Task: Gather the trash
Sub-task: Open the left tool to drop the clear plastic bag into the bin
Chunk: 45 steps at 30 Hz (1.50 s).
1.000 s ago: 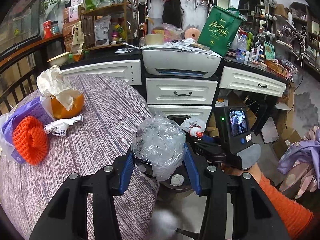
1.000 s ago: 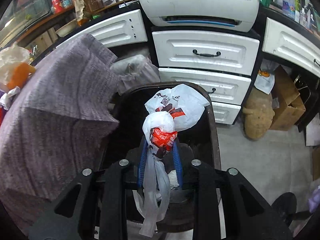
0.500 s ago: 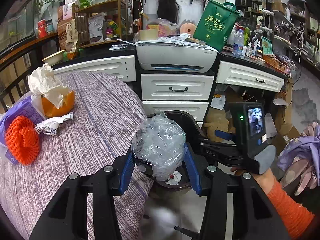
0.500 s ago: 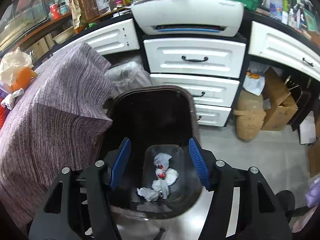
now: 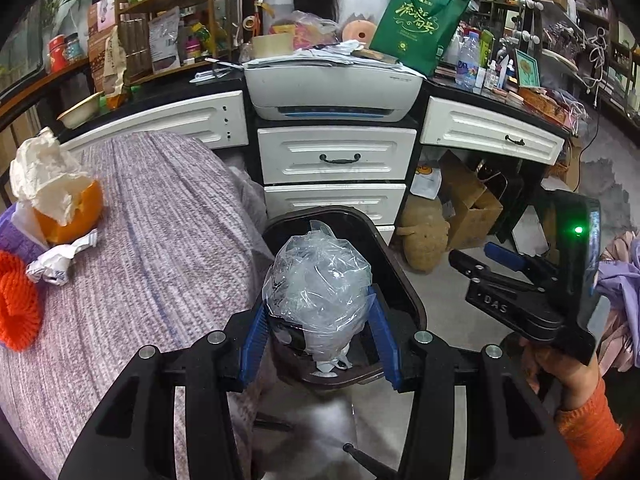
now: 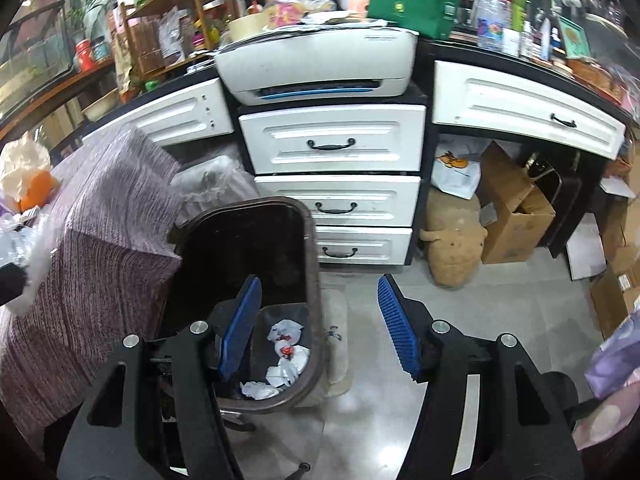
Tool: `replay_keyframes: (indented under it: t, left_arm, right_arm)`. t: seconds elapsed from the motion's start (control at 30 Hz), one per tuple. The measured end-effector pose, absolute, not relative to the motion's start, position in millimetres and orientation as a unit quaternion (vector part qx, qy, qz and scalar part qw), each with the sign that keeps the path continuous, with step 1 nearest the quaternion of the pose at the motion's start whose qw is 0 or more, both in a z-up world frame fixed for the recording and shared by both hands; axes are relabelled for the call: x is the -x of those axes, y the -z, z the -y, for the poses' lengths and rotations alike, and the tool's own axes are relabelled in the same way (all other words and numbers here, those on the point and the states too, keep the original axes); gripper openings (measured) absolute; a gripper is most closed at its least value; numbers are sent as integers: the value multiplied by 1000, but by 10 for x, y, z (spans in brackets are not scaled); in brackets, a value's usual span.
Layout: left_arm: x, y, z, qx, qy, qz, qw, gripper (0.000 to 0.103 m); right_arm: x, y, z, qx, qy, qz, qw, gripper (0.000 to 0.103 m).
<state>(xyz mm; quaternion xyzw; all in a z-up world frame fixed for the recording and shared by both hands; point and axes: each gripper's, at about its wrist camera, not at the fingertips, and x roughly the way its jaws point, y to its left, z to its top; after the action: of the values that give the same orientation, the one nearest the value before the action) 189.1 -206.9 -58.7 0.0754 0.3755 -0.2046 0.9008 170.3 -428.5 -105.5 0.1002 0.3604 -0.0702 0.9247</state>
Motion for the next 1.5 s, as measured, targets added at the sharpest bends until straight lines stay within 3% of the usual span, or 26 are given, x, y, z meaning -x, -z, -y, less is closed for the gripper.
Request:
replay_keyframes:
  t: [0.87, 0.97, 1.03, 1.13, 1.3, 1.5]
  left_arm:
    - [-2299, 1177, 2808, -136, 229, -430, 863, 49]
    - [-2286, 1212, 2854, -141, 231, -432, 860, 53]
    - [-2287, 1227, 2876, -142, 229, -433, 860, 73]
    - [-2237, 1214, 2877, -135, 235, -427, 863, 86]
    - [-2054, 1161, 2832, -141, 255, -417, 861, 92]
    - [-1837, 1041, 2667, -126, 266, -402, 867, 97]
  right_arm:
    - [-1425, 1259, 4770, -142, 122, -371, 910, 61]
    - [-1415, 1271, 4795, -147, 123, -372, 908, 61]
    - [-1411, 1262, 4803, -147, 125, -371, 908, 67]
    - [-1400, 1243, 4820, -151, 129, -366, 909, 73]
    - [-1366, 1235, 4855, -156, 135, -360, 910, 84]
    - [-1339, 1268, 4823, -155, 130, -366, 908, 86]
